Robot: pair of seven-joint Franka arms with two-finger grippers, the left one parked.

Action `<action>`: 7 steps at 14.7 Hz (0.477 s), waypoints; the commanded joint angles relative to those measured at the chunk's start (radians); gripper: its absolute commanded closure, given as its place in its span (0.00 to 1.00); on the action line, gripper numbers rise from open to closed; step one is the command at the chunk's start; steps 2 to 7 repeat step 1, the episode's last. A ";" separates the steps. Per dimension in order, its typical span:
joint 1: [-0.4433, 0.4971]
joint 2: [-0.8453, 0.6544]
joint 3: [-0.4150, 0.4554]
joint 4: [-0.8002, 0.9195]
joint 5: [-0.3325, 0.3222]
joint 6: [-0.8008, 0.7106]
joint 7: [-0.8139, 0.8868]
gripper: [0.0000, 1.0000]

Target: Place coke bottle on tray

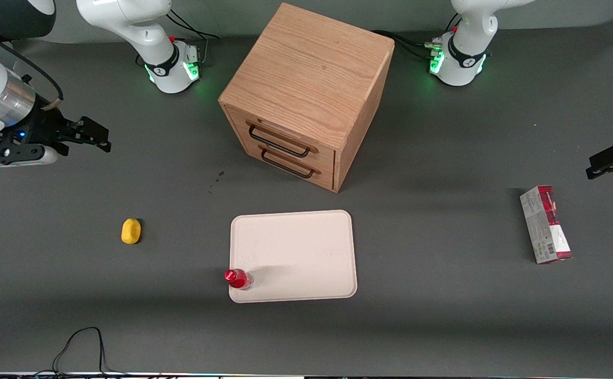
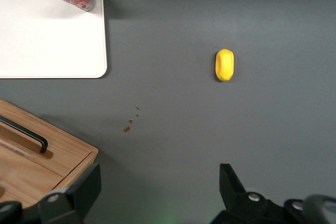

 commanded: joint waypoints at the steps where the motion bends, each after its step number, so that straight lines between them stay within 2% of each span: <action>1: -0.043 0.023 0.044 0.041 0.019 -0.030 -0.015 0.00; 7: -0.043 0.023 0.044 0.041 0.019 -0.030 -0.015 0.00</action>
